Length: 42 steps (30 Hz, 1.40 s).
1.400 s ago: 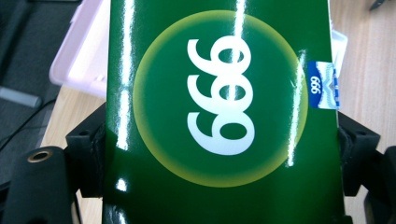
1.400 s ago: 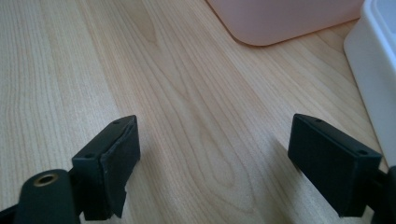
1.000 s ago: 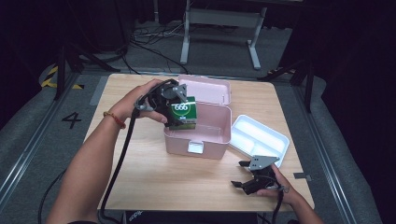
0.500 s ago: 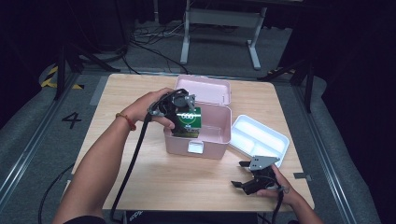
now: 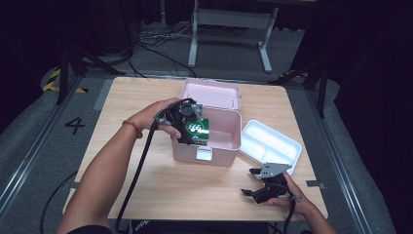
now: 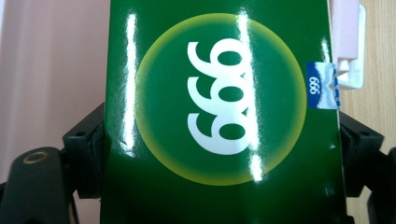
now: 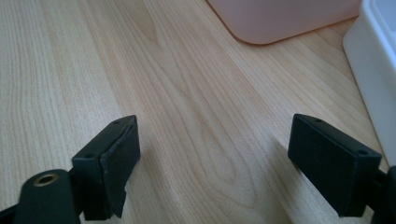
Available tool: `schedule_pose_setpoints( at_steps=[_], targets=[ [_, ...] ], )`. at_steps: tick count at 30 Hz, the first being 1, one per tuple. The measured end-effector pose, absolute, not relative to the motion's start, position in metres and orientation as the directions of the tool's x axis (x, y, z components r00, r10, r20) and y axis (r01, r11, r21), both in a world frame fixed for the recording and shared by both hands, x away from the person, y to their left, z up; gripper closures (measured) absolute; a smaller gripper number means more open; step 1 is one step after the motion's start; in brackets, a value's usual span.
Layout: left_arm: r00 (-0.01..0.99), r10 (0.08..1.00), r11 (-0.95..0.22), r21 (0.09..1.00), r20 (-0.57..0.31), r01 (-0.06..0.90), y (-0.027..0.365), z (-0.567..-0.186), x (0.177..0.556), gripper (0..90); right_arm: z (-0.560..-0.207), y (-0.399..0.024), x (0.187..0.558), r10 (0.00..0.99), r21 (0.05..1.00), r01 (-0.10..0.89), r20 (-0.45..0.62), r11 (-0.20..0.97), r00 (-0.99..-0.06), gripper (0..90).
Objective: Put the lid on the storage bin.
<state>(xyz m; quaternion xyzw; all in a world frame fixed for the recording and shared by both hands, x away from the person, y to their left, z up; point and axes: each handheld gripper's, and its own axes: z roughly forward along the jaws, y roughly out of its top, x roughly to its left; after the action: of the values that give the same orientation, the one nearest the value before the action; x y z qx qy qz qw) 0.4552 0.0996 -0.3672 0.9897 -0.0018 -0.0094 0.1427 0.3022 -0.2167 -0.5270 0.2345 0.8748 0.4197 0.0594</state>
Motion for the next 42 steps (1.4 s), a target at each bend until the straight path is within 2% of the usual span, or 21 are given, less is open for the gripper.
schedule_pose_setpoints(
  at_steps=[8, 12, 25, 29, 34, 42],
  targets=[
    [0.998, 0.0, -0.963, 0.268, -0.058, 0.016, 0.1, -0.369, 0.461, 15.5, -0.527, -0.217, 0.302, 0.461, 0.762, 0.361, 0.093, 0.537, -0.882, 16.9],
    [0.999, 0.002, -0.965, 0.262, -0.049, 0.014, 0.098, -0.37, 0.465, 15.4, -0.527, -0.217, 0.302, 0.461, 0.762, 0.362, 0.094, 0.537, -0.882, 16.9],
    [0.999, 0.0, -0.989, 0.15, -0.051, 0.008, 0.083, -0.386, 0.469, 15.1, -0.527, -0.217, 0.301, 0.463, 0.763, 0.363, 0.095, 0.535, -0.881, 17.0],
    [0.999, 0.0, -0.988, 0.157, -0.051, 0.008, 0.083, -0.385, 0.468, 15.0, -0.527, -0.217, 0.301, 0.462, 0.763, 0.362, 0.094, 0.535, -0.882, 16.9],
    [0.998, -0.021, -0.974, 0.225, -0.061, -0.006, 0.085, -0.377, 0.466, 15.1, -0.527, -0.217, 0.301, 0.463, 0.763, 0.363, 0.095, 0.535, -0.881, 16.9],
    [0.999, -0.005, -0.985, 0.175, -0.048, 0.003, 0.08, -0.384, 0.467, 15.1, -0.527, -0.217, 0.301, 0.464, 0.762, 0.363, 0.094, 0.536, -0.881, 17.0]
  ],
)
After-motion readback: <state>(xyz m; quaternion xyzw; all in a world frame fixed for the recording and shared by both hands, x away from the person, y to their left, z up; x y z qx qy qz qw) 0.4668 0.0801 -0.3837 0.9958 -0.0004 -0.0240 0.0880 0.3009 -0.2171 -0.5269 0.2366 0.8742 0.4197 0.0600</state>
